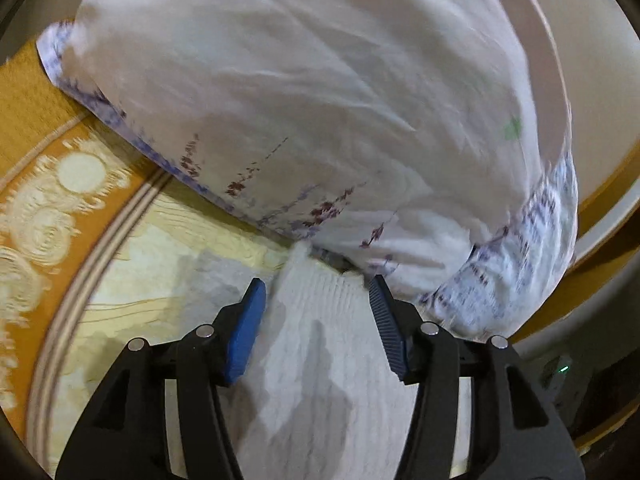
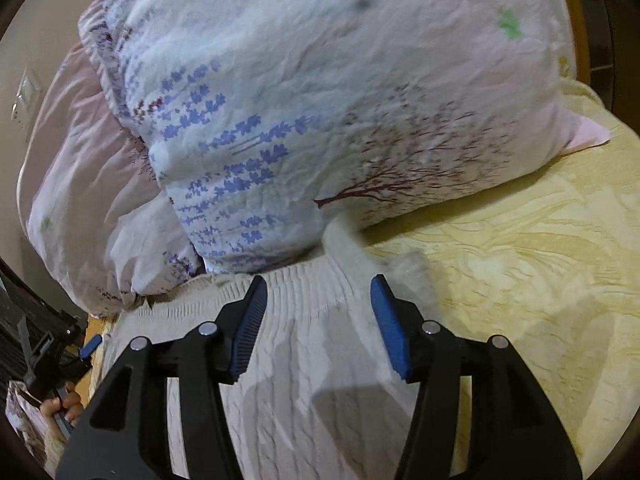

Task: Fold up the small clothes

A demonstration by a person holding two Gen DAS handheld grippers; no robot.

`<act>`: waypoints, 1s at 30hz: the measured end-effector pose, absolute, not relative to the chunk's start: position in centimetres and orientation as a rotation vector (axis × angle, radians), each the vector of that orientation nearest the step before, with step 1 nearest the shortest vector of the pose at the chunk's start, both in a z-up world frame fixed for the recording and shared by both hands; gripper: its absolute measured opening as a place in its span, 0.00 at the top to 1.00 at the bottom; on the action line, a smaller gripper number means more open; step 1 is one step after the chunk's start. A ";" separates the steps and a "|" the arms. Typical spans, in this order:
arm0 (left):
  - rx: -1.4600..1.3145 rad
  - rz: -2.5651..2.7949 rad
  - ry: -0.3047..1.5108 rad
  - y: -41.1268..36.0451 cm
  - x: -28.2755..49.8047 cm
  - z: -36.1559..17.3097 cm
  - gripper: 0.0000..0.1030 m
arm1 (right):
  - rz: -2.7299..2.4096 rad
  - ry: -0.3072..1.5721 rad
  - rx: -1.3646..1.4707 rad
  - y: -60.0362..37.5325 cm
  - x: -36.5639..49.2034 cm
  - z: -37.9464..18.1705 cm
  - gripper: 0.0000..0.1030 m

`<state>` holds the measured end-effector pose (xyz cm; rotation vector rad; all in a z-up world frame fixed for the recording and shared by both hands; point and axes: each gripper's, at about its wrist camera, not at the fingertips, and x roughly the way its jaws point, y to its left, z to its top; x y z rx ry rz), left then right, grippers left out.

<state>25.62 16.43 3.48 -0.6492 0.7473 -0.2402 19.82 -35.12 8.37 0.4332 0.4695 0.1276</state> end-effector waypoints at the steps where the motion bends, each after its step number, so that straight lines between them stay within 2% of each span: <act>1: -0.627 -0.243 0.751 16.4 25.3 3.6 0.47 | 0.119 0.469 0.414 -35.3 19.0 8.1 0.52; 4: -0.524 -0.239 0.776 15.9 23.4 3.8 0.48 | 0.107 0.486 0.357 -35.9 16.6 6.9 0.59; 10: -0.354 -0.205 0.801 15.1 20.1 3.1 0.48 | 0.063 0.541 0.310 -36.7 13.3 3.7 0.64; 11: -0.330 -0.201 0.810 14.9 19.7 2.9 0.48 | 0.071 0.553 0.314 -36.8 13.0 3.2 0.67; 12: -0.321 -0.203 0.817 14.8 19.4 2.6 0.48 | 0.081 0.560 0.314 -36.7 13.0 2.9 0.78; 16: -0.327 -0.214 0.850 14.8 18.8 1.6 0.67 | 0.098 0.539 0.308 -36.3 12.0 2.7 0.90; 18: -0.339 -0.215 0.855 14.8 18.6 1.3 0.76 | 0.110 0.520 0.322 -36.1 11.7 3.1 0.92; 20: -0.345 -0.217 0.859 14.9 18.4 1.1 0.90 | 0.112 0.502 0.327 -36.1 11.2 3.5 0.93; 30: -0.415 -0.310 0.842 16.6 16.1 1.8 0.93 | 0.108 0.487 0.343 -36.2 7.4 3.8 0.93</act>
